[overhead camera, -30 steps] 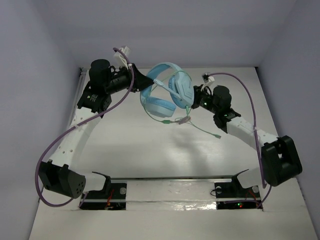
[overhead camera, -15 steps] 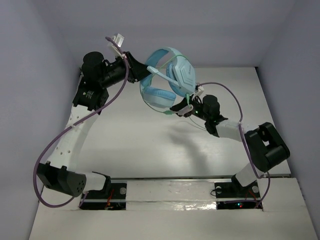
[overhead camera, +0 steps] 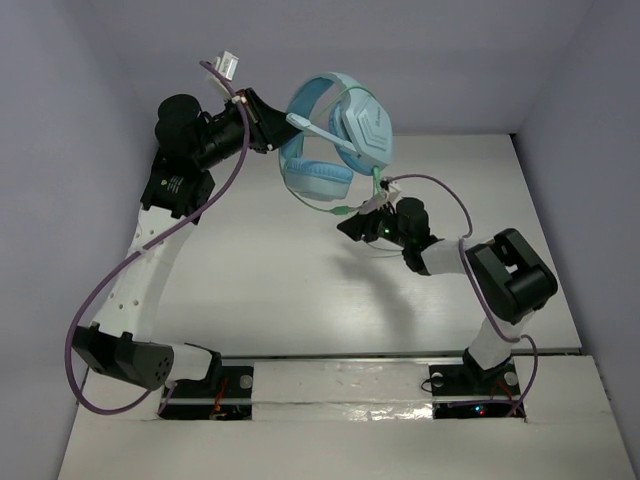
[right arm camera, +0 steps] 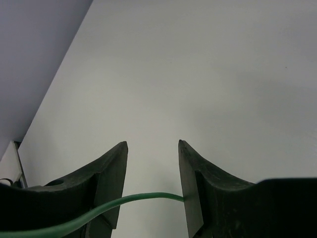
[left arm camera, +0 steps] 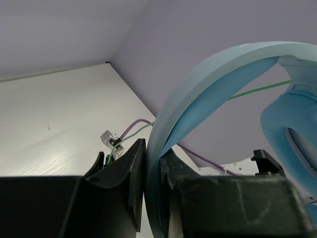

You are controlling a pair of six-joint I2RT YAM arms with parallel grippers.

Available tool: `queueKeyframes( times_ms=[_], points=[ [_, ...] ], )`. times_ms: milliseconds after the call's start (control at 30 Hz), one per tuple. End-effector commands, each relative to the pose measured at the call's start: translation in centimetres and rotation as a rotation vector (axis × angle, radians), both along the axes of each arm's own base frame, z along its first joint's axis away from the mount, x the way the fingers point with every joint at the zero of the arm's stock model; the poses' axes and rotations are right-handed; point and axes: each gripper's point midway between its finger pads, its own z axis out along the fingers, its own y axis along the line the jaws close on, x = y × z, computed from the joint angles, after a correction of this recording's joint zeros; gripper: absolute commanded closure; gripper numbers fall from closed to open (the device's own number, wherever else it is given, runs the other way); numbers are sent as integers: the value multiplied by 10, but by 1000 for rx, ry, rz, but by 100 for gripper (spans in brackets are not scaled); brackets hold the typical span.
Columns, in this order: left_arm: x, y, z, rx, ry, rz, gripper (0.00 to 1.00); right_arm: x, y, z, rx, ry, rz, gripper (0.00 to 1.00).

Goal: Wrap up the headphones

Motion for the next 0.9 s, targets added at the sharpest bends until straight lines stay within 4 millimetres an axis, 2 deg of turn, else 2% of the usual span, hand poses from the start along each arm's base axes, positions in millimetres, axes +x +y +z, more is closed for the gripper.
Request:
queueKeyframes(
  times_ms=[0,167,333,433,467,567,600,700,733,800,833,867],
  points=[
    [-12,9,55,-104,-116,30,100,0,16,7,21,-57,19,49],
    [4,14,52,-121,-85,102,100,-10,21,-15,-23,-9,2,49],
    [34,39,44,-134,-57,288,100,-30,24,-33,-34,60,2,51],
    [42,44,44,-170,-56,331,100,-37,24,-41,-35,78,1,67],
    [45,45,39,-175,-51,341,100,-37,24,-42,-34,84,2,81],
    [56,51,27,-192,-29,393,100,-49,32,-38,-26,93,22,96],
    [59,53,25,-194,-26,412,100,-59,40,-38,-40,93,45,99],
    [77,68,9,-199,-5,528,100,-73,42,-35,-93,111,38,100],
    [85,78,3,-203,3,597,100,-91,47,-37,-135,144,70,100],
    [95,84,-18,-202,32,649,100,-104,54,-30,-174,140,70,100],
    [102,95,-26,-214,46,719,100,-128,59,-39,-239,179,111,100],
    [107,98,-43,-210,69,742,100,-134,62,-31,-260,165,103,100]
  ],
)
